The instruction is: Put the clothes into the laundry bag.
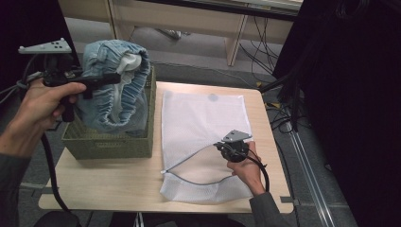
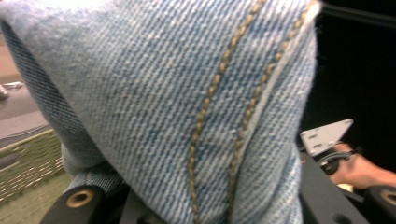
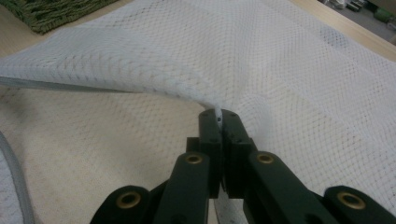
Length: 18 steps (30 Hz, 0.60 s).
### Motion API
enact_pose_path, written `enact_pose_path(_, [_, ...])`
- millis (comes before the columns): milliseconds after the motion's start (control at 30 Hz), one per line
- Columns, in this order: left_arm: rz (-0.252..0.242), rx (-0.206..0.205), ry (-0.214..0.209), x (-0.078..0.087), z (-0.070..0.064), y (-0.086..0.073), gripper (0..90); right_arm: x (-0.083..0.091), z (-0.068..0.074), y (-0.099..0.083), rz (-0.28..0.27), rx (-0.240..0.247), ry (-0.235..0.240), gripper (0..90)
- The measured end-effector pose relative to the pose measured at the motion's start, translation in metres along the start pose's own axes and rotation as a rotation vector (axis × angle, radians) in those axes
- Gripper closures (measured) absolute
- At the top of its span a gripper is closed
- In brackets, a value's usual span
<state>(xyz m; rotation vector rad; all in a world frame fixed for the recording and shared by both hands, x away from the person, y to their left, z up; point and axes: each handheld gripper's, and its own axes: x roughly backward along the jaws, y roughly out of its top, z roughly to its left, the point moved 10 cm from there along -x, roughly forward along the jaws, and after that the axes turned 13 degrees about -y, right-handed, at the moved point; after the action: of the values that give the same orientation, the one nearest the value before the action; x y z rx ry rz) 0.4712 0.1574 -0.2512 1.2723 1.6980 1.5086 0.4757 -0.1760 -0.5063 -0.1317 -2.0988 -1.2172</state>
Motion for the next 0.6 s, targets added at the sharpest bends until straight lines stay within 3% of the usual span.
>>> enact_pose_path(233, [-0.015, -0.037, -0.034, -0.001, -0.023, 0.01, 67.6, 0.0, 0.0, 0.0, -0.002, 0.007, 0.001, 89.6])
enact_pose_path(300, [-0.044, -0.064, -0.06, 0.003, -0.038, 0.022, 67.7, 0.001, 0.001, -0.001, 0.006, 0.001, 0.005, 89.6])
enact_pose_path(467, [-0.074, -0.077, -0.096, 0.008, -0.057, 0.037, 67.6, -0.001, -0.001, 0.001, -0.013, -0.002, -0.011, 89.6])
enact_pose_path(600, [-0.094, -0.071, -0.185, 0.003, -0.082, 0.043, 67.6, 0.0, -0.001, 0.0, -0.006, -0.007, -0.007, 89.6])
